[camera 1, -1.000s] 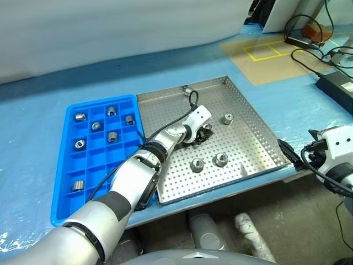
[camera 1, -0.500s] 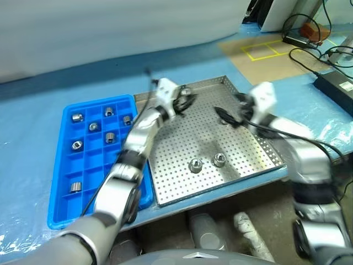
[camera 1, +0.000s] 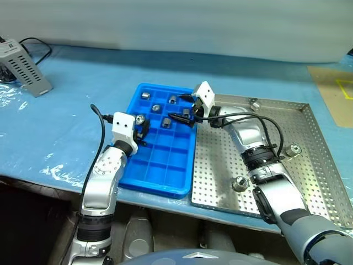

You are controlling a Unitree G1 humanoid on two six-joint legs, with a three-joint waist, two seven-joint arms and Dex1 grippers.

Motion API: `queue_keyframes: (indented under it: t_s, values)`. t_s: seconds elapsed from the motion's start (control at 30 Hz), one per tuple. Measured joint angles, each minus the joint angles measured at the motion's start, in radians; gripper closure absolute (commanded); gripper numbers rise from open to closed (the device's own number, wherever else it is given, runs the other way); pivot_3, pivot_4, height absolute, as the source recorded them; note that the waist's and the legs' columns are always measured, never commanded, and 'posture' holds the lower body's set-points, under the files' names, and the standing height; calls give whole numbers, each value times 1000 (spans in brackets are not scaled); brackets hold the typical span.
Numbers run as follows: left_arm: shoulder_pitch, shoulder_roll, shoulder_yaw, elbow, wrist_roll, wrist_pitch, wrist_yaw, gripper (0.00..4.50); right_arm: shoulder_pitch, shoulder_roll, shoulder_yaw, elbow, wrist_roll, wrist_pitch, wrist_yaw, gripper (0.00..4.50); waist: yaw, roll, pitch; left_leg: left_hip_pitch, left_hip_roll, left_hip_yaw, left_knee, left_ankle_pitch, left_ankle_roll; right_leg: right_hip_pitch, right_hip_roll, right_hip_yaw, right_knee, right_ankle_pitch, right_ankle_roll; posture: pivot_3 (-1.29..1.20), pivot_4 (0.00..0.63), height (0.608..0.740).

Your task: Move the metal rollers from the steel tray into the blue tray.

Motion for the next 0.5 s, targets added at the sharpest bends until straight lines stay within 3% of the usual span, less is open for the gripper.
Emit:
queue_keyframes:
  t_s: [0.27, 0.5]
  values:
    - [3, 23, -18, -12, -29, 53, -8, 2629, -7, -1, -3, 33, -12, -27, 13, 0, -7, 0, 0, 11, 7, -2, -16, 11, -18, -2, 5, -1, 9, 1, 1, 188, 150, 740]
    - [-14, 54, -28, 27, -50, 110, -15, 261, 21, -30, -22, 6, -13, -22, -4, 0, -9, 0, 0, 11, 14, -2, -15, 14, -23, -4, 15, 0, 12, 1, 1, 101, 150, 740]
